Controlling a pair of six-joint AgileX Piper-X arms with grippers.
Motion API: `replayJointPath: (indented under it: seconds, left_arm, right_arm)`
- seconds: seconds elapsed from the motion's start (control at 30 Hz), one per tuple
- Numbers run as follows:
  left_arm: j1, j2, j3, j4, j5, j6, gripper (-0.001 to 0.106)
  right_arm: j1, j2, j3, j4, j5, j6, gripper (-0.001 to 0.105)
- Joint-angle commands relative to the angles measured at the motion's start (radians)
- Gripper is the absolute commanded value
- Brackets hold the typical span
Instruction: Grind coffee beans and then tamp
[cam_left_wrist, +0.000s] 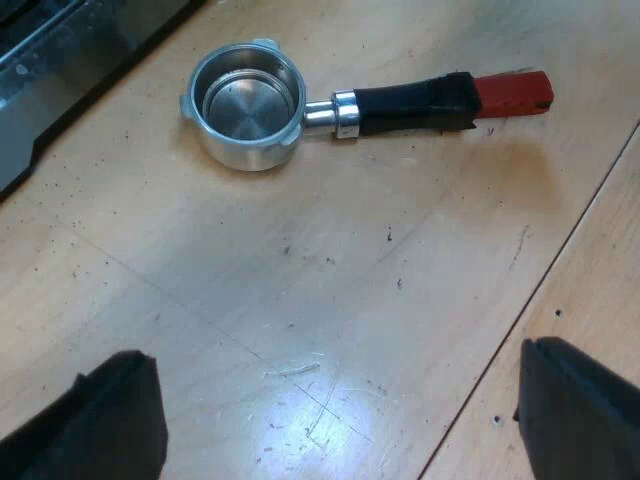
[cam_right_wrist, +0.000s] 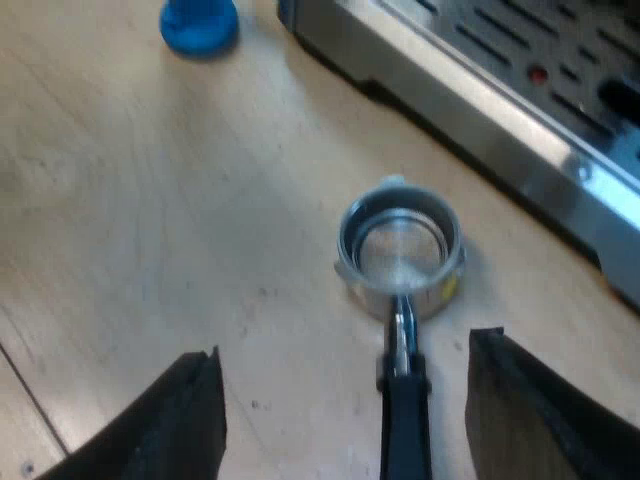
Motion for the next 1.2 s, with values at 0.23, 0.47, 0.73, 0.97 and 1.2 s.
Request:
replayJointPath:
  seconds: [0.23,0.47,0.73,0.97,1.2]
  left_arm:
    - [-0.005,0.002,-0.035,0.003,-0.118,-0.071,0.075]
    - [0.031,0.006,-0.111,0.003,-0.256,-0.095,0.075]
    - [0.289,0.122,-0.155,-0.01,-0.27,-0.052,0.075]
    - [0.308,0.232,-0.155,-0.033,-0.278,-0.045,0.075]
    - [0.31,0.446,-0.155,-0.075,-0.315,-0.045,0.075]
  right_arm:
    - [0.0,-0.001,0.157,-0.39,-0.007,-0.082,0.063]
    - [0.0,-0.001,0.222,-0.529,-0.063,-0.082,0.063]
    - [0.0,0.028,0.227,-0.592,-0.119,-0.107,0.063]
    - [0.0,0.088,0.227,-0.664,-0.14,-0.158,0.063]
    - [0.0,0.121,0.227,-0.673,-0.163,-0.2,0.063]
